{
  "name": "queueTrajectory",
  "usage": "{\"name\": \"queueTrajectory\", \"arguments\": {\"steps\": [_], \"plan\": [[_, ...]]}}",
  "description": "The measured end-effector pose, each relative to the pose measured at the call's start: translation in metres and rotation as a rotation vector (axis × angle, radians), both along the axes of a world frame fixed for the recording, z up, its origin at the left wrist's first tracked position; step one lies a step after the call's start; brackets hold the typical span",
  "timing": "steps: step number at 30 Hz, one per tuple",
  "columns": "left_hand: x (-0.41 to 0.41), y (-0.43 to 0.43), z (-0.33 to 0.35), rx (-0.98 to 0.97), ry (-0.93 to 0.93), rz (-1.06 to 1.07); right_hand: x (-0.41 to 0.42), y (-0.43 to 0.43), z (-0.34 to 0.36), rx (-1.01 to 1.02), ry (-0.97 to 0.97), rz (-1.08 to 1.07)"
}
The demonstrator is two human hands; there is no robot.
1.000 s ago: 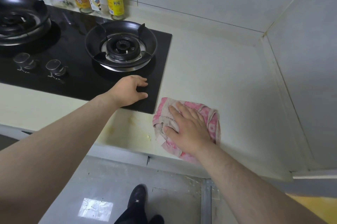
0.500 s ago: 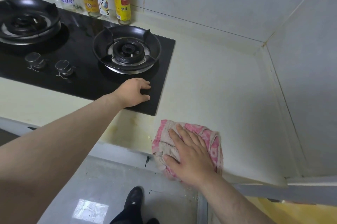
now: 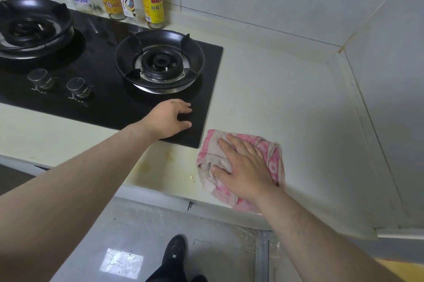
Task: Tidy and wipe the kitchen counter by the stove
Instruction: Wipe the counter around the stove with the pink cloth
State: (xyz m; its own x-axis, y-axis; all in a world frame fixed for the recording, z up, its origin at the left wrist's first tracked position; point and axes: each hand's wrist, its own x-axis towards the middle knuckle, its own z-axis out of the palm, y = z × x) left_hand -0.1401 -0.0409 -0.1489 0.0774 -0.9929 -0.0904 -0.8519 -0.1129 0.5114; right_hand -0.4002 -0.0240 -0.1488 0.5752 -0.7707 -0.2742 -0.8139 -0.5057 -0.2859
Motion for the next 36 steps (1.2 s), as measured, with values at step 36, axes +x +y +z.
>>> {"name": "queueTrajectory", "arguments": {"steps": [36], "plan": [[-0.001,-0.004,0.015,0.141,0.014,-0.026,0.02,-0.02,0.002,-0.087,0.12,-0.001]]}}
